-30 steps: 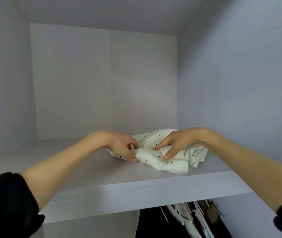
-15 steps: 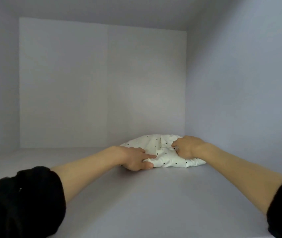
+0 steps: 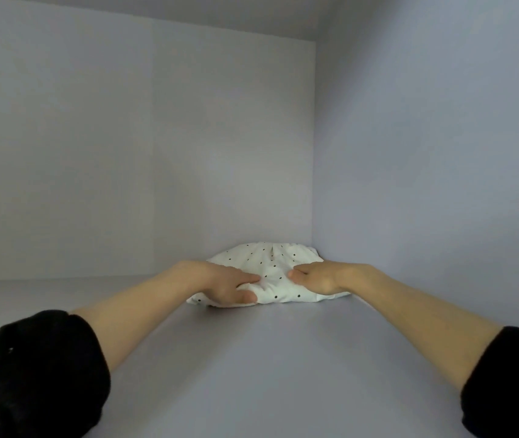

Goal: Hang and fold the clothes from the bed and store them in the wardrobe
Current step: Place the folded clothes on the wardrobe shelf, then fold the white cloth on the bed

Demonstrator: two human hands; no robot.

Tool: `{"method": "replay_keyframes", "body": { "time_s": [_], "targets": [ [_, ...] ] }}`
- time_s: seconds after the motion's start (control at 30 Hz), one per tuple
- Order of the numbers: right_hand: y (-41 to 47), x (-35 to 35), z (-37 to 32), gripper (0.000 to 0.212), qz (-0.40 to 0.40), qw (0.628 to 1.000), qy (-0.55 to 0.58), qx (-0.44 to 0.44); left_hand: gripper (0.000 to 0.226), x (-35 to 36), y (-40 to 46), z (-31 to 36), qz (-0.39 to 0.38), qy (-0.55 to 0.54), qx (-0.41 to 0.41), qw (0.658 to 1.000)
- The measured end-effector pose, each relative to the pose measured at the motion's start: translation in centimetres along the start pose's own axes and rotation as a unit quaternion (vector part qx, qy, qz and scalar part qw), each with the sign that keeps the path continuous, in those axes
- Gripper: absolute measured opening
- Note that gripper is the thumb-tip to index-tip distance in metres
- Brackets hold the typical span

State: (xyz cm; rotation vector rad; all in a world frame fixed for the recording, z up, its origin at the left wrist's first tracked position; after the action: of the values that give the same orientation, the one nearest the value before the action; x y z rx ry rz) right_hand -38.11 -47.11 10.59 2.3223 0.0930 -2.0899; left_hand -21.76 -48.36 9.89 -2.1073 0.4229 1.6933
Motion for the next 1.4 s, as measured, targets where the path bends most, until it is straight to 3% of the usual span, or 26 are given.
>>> {"method": "replay_keyframes", "body": {
  "time_s": [0.2,0.33,0.43,0.53,0.6,0.7,0.8,1.03,1.33,1.4],
  "targets": [
    [-5.8,-1.9,-0.5,0.055,0.071,0.997,0.01,0.017,0.06,-3.4,-4.6,2.3,0.075,-0.025,0.003,0.997],
    [-12.5,-2.5,-0.8,0.054,0.137,0.987,0.069,0.044,0.055,-4.7,-10.0,4.7,0.149,-0.162,0.073,0.973],
    [-18.9,-1.5,-1.0,0.05,0.201,0.966,0.14,0.08,0.047,-3.7,-14.9,7.2,0.202,-0.342,0.144,0.906],
    [-26.3,1.0,-1.5,0.042,0.251,0.944,0.178,0.116,0.035,-2.1,-20.3,10.2,0.307,-0.393,0.197,0.844],
    [-30.9,3.2,-2.4,0.037,0.261,0.937,0.199,0.121,0.028,-0.5,-23.9,12.0,0.32,-0.446,0.238,0.801],
    [-37.3,6.6,-3.4,0.034,0.247,0.926,0.255,0.129,0.019,2.3,-28.0,14.6,0.276,-0.527,0.276,0.755],
    [-45.5,9.8,-3.7,0.032,0.245,0.911,0.287,0.165,0.02,5.0,-32.6,19.0,0.204,-0.527,0.322,0.759],
    [-63.8,18.9,-2.6,0.025,0.219,0.836,0.421,0.276,0.021,10.4,-42.1,31.1,0.07,-0.526,0.425,0.733],
    [-93.6,25.8,0.6,0.02,0.287,0.719,0.436,0.459,0.026,15.4,-59.6,53.9,-0.087,-0.496,0.575,0.644],
    [-98.3,26.8,1.1,0.022,0.296,0.701,0.435,0.482,0.023,16.2,-62.0,57.1,-0.097,-0.485,0.584,0.644]
  ]
}}
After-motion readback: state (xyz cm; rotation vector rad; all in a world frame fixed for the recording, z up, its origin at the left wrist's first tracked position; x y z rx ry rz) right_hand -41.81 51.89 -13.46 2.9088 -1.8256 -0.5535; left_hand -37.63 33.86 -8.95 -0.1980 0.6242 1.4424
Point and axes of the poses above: each hand's wrist, its own y-axis towards the middle knuckle, its own x-axis out of the palm, z = x × y, the point moved 6 cm from there along y, towards the middle knuckle, and after that the axes turned 1 degree about y, right-handed, at the moved point
